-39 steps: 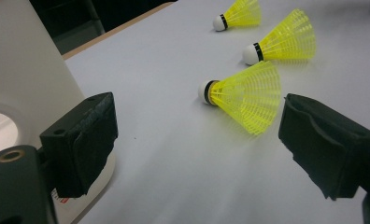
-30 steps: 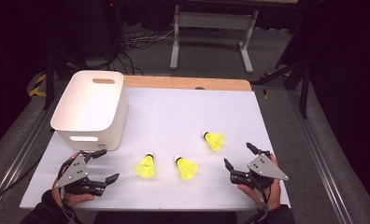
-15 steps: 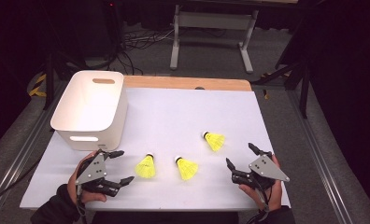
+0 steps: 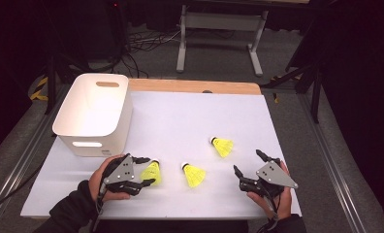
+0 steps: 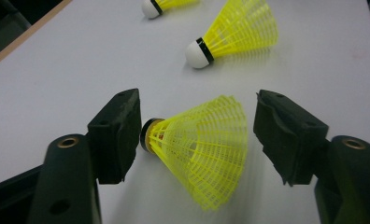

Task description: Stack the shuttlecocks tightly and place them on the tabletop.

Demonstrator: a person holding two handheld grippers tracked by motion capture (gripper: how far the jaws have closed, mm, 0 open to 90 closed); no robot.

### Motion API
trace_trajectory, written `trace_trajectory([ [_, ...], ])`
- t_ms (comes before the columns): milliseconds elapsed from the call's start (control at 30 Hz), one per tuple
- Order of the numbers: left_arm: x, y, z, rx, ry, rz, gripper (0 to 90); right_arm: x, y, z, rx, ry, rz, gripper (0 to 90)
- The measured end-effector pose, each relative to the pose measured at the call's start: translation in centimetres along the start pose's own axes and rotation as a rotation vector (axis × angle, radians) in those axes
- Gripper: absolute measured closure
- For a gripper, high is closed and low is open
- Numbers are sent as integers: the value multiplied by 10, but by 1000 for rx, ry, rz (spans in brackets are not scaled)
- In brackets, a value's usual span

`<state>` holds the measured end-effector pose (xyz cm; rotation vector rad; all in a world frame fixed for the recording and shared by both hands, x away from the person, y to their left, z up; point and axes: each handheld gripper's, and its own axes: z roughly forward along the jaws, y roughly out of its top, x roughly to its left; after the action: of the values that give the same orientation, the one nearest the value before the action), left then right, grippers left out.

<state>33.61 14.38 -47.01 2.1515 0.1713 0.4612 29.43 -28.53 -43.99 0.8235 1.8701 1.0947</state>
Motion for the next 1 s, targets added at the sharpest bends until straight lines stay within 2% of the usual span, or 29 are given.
trace_trajectory([
  [200,3,2,4,16,-4,24,485,0,0,0,2,3,-6,142],
  [300,5,5,5,26,-7,55,571,1,-1,1,8,4,-8,144],
  [367,6,6,6,18,-29,50,612,1,-1,1,10,5,-8,146],
  [433,7,8,7,38,-18,74,664,1,-1,1,12,5,-9,150],
  [500,7,9,9,38,-25,77,720,1,-1,2,17,9,-11,151],
  [733,14,15,9,30,15,84,845,1,-1,3,22,9,-10,156],
  [800,17,18,9,33,42,86,883,2,-1,3,22,11,-11,156],
  [867,20,20,9,30,48,71,888,2,-1,3,22,11,-12,156],
  [900,23,24,9,28,62,54,890,2,-1,2,22,12,-9,156],
  [1000,28,32,12,45,99,36,892,1,-1,2,24,9,-4,157],
])
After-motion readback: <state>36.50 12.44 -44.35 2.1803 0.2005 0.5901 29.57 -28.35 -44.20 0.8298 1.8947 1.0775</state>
